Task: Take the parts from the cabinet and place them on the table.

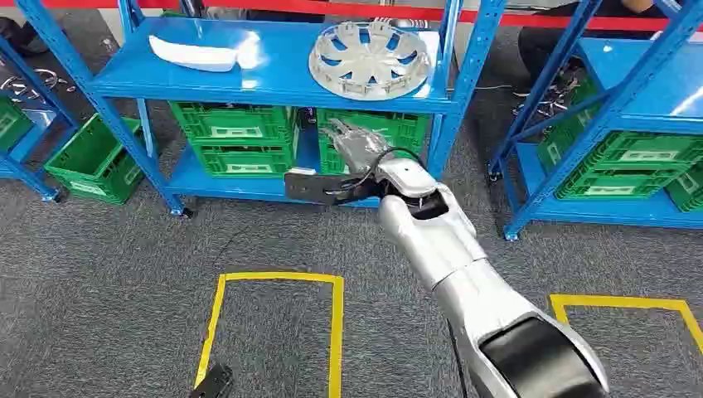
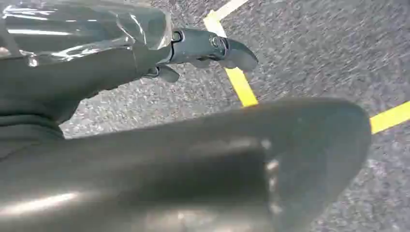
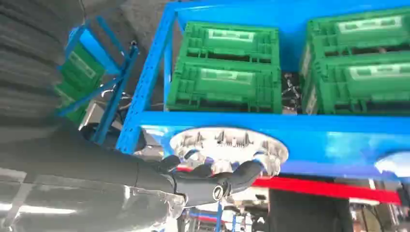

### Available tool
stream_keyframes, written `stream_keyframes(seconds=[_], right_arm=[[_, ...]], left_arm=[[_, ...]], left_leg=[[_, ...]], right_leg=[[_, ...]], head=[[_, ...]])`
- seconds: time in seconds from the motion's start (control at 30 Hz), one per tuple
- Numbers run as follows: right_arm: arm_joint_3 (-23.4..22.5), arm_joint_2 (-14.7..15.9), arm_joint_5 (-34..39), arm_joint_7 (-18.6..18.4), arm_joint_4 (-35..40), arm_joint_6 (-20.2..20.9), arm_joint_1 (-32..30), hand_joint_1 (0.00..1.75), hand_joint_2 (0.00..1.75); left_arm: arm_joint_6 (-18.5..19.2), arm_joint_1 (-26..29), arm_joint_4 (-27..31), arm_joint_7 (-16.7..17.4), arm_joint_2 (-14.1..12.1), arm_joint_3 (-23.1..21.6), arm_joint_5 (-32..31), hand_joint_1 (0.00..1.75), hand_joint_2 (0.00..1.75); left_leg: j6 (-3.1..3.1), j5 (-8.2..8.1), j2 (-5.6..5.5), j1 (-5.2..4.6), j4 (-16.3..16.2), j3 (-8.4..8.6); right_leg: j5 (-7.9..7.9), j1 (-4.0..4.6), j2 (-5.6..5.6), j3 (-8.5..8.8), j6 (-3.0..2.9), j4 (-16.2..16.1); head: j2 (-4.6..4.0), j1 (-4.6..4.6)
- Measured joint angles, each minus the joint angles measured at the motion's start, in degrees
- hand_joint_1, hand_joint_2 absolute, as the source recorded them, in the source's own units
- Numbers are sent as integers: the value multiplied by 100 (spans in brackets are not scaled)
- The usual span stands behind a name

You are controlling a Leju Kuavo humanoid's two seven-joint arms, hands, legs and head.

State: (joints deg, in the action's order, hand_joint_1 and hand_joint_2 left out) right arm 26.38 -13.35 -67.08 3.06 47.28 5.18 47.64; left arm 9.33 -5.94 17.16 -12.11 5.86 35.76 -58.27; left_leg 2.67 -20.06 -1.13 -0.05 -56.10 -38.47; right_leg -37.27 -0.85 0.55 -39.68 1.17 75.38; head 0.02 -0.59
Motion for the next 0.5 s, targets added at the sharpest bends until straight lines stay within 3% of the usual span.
stream_keyframes(seconds=[0.03,0.07,0.1,0.13,0.17,0.27,0.3,0.33,0.37,0.47,0.5], right_arm=[[2,2,7,0,0,0,-14,0,175],[7,0,11,0,0,-2,-6,0,175],[13,0,24,0,0,-4,17,0,175],[20,-2,28,0,0,-9,45,0,175],[26,-4,39,0,0,-13,69,0,175],[44,-18,57,0,-7,-17,86,0,175],[48,-28,68,0,-7,-22,93,0,175],[48,-44,74,0,-9,-24,93,0,175],[48,-50,81,2,-9,-31,105,0,175],[57,-57,87,4,-39,-31,97,0,175],[59,-55,90,4,-52,-31,83,0,175]], left_arm=[[9,10,0,7,0,0,0,0,0],[7,9,0,11,7,0,4,0,0],[7,5,0,11,11,-2,4,0,0],[7,4,0,11,26,-2,4,0,0],[11,-8,-9,19,55,-7,4,0,0],[24,6,-9,28,48,-9,7,0,0],[24,1,-4,28,29,-7,7,0,0],[26,8,2,26,13,-9,7,0,0],[33,4,2,26,17,-11,7,0,0],[48,5,2,28,2,-11,7,0,0],[48,7,2,31,-2,-15,4,0,0]], left_leg=[[4,-20,-14,-30,0,33],[8,-41,-38,-60,0,70],[9,-59,-56,-90,2,114],[10,-71,-69,-90,4,133],[-15,-105,-94,-163,-41,132],[-77,-157,-125,-133,-28,157],[-108,-196,-121,-160,-48,151],[-145,-229,-67,-138,-155,93],[-214,-382,-14,-106,-413,2],[-389,-960,74,52,-1804,-686],[-424,-943,95,94,-1962,-798]], right_leg=[[210,11,0,-5,43,-227],[499,33,0,119,69,-669],[805,74,0,319,52,-1234],[1009,143,2,485,-22,-1688],[1107,178,69,565,-149,-1867],[1143,182,65,594,-265,-1882],[1169,96,62,663,-305,-1940],[1183,80,57,711,-308,-1970],[1166,59,42,745,-342,-1971],[1089,57,40,832,-332,-1963],[1060,51,41,866,-314,-1963]], head=[[0,0],[0,0],[0,2],[0,-2],[0,-19],[0,2],[0,-6],[0,2],[0,-20],[0,-15],[0,-13]])
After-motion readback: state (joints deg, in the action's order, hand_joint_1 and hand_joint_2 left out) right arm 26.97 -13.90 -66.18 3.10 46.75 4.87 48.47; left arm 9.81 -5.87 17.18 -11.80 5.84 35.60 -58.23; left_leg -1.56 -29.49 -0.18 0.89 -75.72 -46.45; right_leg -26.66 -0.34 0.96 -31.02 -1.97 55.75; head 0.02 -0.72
